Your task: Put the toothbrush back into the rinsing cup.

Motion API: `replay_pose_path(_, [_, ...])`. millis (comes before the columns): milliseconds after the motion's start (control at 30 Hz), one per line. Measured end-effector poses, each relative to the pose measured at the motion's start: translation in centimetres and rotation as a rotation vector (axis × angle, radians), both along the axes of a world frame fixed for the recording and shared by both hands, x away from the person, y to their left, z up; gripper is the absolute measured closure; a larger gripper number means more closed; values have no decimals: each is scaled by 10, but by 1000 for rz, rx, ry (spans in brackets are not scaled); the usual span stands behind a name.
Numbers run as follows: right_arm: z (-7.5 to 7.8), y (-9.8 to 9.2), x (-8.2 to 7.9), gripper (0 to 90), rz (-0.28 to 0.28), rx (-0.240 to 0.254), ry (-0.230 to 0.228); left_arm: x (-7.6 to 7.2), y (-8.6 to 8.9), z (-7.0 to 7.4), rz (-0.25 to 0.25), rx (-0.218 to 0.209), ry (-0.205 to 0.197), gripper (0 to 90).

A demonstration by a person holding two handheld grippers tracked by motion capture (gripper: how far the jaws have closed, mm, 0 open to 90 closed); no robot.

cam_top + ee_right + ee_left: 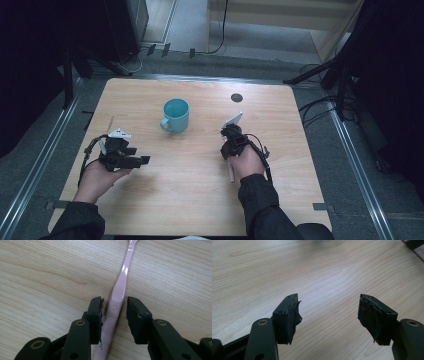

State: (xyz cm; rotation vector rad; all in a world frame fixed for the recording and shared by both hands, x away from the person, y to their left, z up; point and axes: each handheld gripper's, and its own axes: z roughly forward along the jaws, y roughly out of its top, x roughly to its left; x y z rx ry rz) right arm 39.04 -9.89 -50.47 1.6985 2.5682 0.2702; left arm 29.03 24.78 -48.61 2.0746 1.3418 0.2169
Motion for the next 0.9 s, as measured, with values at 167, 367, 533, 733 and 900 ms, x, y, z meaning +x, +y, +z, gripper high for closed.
replay_pose_path(167, [0, 4, -1, 684, -5, -33, -9, 0, 0, 0, 0, -1, 0, 332])
replay_pose_path(367, [-1, 9, -3, 708, -9, -65, -23, 0, -1, 0, -2, 0, -1, 332])
replay_pose_path(533, [0, 7, -4, 753, -3, -63, -24, -1, -1, 1, -1, -1, -2, 332])
replay_pose_path(733, [-1, 4, -2, 783, 47, -62, -25, -1, 0, 1, 2, -2, -3, 333])
replay_pose_path(900, [0, 4, 0, 789, 70, -73, -15, 0, -1, 1, -2, -1, -2, 332])
